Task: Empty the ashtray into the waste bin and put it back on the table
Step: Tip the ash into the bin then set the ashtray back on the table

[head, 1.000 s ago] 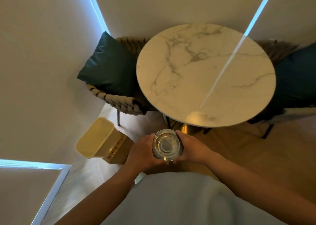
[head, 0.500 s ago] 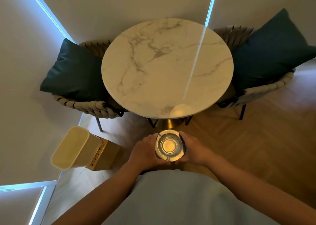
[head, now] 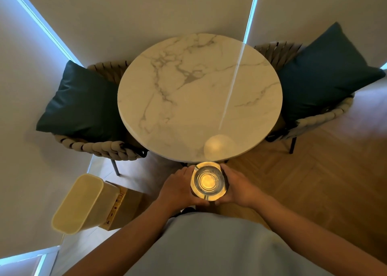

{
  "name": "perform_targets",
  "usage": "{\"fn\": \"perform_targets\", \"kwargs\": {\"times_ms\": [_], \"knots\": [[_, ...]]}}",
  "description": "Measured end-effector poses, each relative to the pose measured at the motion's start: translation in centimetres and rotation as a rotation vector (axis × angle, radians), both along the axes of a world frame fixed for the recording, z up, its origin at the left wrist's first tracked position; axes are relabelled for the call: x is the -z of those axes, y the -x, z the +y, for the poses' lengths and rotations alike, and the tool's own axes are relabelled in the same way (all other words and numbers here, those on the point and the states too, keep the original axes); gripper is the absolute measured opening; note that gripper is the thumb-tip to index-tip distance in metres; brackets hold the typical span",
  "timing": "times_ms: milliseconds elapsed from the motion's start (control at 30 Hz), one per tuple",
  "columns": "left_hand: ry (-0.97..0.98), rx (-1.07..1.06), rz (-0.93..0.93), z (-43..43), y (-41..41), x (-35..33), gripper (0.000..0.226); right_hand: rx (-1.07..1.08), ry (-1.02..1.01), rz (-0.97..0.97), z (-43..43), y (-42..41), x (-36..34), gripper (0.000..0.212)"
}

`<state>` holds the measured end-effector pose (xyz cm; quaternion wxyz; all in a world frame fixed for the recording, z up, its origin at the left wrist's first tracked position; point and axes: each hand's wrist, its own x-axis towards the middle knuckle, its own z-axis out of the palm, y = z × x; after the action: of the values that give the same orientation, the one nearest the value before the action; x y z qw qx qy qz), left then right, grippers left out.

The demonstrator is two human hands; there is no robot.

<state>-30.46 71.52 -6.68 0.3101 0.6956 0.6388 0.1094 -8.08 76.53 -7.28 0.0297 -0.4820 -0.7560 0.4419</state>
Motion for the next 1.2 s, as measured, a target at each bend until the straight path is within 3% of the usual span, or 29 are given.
{"fn": "perform_targets", "kwargs": {"times_ms": [300, 533, 800, 1200], "knots": [[-0.034, -0.016, -0.098, 6.0, 5.3, -0.3, 0.099, 0.036, -0.003, 0.008, 5.6, 5.5, 0.0, 0.107], [0.012, 0.087, -0.022, 10.8, 7.8, -0.1, 0.105, 0.106, 0.011, -0.045, 8.7, 7.7, 0.3, 0.115], [-0.003, 0.032, -0.089, 14.5, 6.9, -1.2, 0.101, 0.116, -0.008, -0.070, 12.8, 7.4, -0.2, 0.109], [0.033, -0.091, 0.027, 21.3, 3.1, -1.9, 0.111, 0.004, -0.018, -0.080, 22.0, 4.2, -1.2, 0.117]]}}
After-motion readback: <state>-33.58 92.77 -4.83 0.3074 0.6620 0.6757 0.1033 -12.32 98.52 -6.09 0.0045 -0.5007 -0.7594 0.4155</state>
